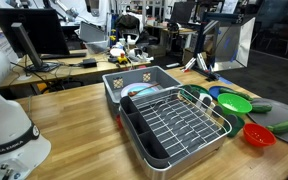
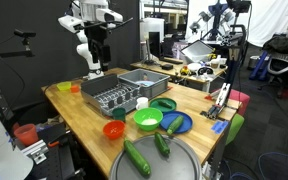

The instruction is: Take the zucchini on the green plate and put it on the grey plate

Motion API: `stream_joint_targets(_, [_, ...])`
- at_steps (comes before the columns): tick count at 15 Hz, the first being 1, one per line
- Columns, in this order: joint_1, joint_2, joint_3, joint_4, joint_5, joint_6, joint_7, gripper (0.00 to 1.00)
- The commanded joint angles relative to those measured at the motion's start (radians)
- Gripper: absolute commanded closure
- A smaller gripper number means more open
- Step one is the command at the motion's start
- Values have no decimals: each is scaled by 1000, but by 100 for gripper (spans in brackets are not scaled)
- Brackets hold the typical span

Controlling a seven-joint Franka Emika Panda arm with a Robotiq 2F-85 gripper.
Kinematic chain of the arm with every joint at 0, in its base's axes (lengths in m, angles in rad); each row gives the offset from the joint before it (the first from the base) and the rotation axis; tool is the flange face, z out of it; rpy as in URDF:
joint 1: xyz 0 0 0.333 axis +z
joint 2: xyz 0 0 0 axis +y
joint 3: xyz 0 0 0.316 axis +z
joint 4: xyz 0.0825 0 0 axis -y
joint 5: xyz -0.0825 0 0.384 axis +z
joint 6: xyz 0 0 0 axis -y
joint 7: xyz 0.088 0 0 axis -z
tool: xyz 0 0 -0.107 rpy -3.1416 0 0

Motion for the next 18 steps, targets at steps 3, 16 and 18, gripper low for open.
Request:
stream_joint_targets(3, [-14,31,10,7,-19,25,-38,0])
stream_joint_targets(16, [12,220,21,52,6,289,-191,0])
stream_joint_targets(18, [12,211,21,51,6,288,-191,0])
